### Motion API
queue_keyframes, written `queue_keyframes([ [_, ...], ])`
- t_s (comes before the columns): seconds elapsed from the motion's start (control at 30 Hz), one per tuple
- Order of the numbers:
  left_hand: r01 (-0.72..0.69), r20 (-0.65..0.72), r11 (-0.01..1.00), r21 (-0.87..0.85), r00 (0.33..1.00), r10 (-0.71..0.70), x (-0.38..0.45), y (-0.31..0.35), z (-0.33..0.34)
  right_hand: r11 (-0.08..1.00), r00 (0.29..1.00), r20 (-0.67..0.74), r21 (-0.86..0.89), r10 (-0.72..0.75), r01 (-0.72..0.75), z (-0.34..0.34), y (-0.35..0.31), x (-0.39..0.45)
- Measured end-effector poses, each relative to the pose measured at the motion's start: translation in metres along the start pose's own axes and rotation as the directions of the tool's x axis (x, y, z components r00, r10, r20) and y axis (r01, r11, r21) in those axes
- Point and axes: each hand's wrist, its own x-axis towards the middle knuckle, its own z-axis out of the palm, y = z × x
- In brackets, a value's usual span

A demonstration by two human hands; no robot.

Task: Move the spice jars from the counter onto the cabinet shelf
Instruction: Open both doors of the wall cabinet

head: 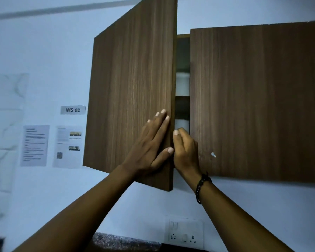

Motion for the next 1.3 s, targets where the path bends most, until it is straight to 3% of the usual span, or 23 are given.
queue_keyframes([
  [0.17,-0.05,-0.061,0.999,-0.014,0.997,0.049,-0.009,0.008,-0.059,0.973,0.974,-0.072,0.063,-0.216,0.22,0.034,-0.04,-0.018],
  [0.33,0.004,-0.047,0.999,-0.04,0.999,-0.006,-0.035,0.004,-0.119,0.937,0.966,-0.142,0.25,-0.216,0.246,0.087,-0.092,-0.034],
  [0.43,0.051,-0.062,0.997,-0.053,0.997,-0.054,-0.054,0.002,-0.158,0.909,0.962,-0.104,0.314,-0.253,0.273,0.12,-0.125,-0.039],
  [0.67,0.247,-0.111,0.968,0.042,0.964,-0.241,-0.094,-0.009,-0.244,0.914,0.969,-0.046,0.324,-0.241,0.243,0.2,-0.182,-0.053],
  [0.87,0.477,-0.219,0.871,0.118,0.868,-0.446,-0.131,-0.029,-0.317,0.924,0.93,0.091,0.183,-0.355,0.335,0.273,-0.217,-0.065],
  [1.0,0.617,-0.306,0.786,0.046,0.758,-0.577,-0.14,-0.047,-0.34,0.935,0.897,0.264,0.1,-0.353,0.339,0.308,-0.225,-0.069],
  [1.1,0.691,-0.369,0.723,0.006,0.673,-0.64,-0.15,-0.059,-0.358,0.928,0.828,0.44,0.037,-0.347,0.37,0.334,-0.233,-0.069],
  [1.17,0.701,-0.383,0.712,0.025,0.665,-0.641,-0.156,-0.068,-0.367,0.921,0.794,0.506,0.005,-0.338,0.389,0.349,-0.237,-0.069],
  [1.3,0.698,-0.386,0.711,0.087,0.681,-0.622,-0.159,-0.078,-0.37,0.918,0.796,0.517,-0.048,-0.315,0.395,0.357,-0.239,-0.069],
])
